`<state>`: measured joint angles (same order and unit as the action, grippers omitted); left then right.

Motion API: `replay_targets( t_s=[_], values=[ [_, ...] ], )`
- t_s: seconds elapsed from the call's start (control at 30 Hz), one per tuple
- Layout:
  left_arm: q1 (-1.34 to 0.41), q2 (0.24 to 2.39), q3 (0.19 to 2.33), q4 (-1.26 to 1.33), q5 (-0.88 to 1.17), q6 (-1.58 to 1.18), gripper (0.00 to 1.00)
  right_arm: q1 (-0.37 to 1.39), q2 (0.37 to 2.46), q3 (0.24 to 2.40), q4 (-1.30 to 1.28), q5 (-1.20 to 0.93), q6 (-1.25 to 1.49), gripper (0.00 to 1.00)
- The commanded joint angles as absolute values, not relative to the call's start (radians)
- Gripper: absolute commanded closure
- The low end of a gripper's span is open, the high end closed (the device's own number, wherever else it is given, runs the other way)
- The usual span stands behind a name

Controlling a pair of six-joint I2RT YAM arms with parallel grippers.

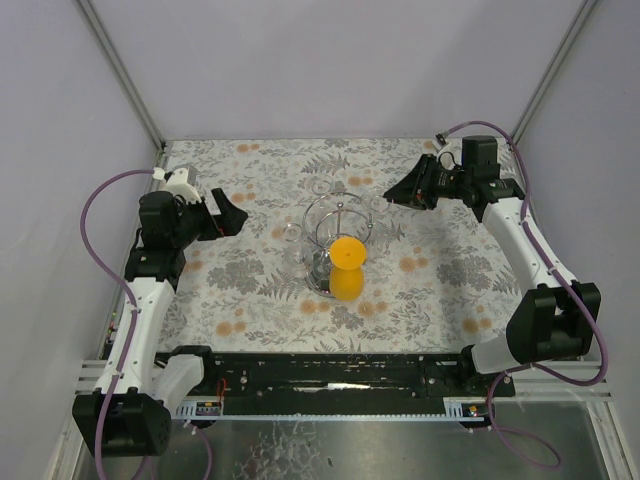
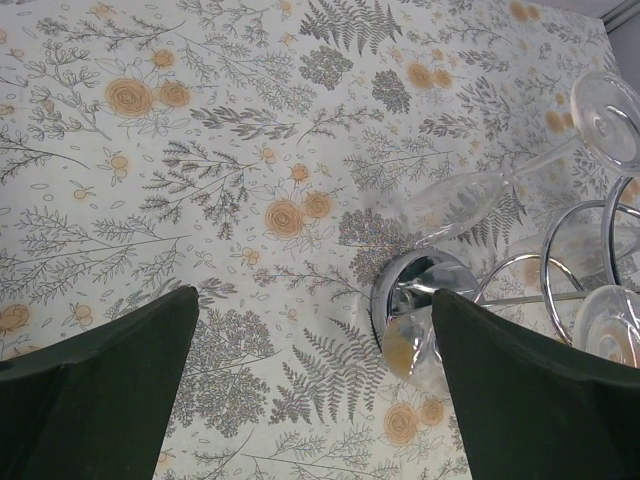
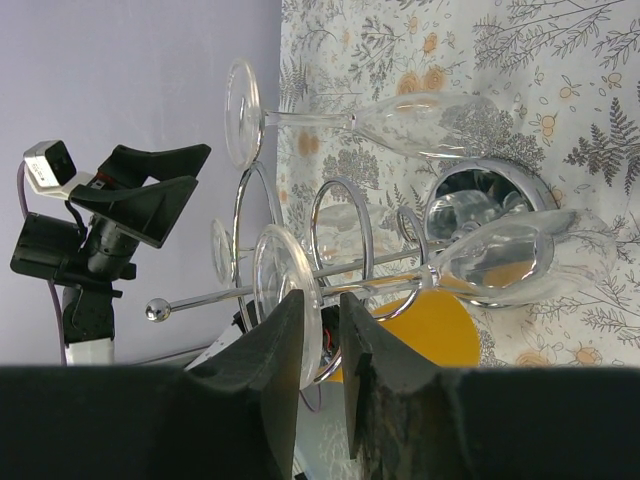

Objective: Take the wine glass off the wine glass rack

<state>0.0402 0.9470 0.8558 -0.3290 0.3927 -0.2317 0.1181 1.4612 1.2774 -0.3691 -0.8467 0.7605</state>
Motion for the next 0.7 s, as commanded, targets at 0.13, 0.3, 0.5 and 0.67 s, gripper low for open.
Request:
replay_targets(
  t_s=[0.13,0.3,0.5,0.67],
  values=[
    [0.045,0.946,0.883,-0.295,0.419,-0.221,0.00,0.127,1.409,1.280,-0.364,-0.832,0.757,0.71],
    [0.044,0.948,0.887,-0.295,0.424,-0.222,0.00,0.126,1.401,1.284,-0.365,-0.827,0.758,0.72],
    [0.044,0.949,0.888,-0.296,0.428,-0.224,0.00,0.126,1.396,1.287,-0.373,-0.830,0.752,0.76],
    [0.044,0.951,0.888,-0.295,0.432,-0.225,0.00,0.126,1.393,1.281,-0.378,-0.834,0.748,0.84]
  ],
)
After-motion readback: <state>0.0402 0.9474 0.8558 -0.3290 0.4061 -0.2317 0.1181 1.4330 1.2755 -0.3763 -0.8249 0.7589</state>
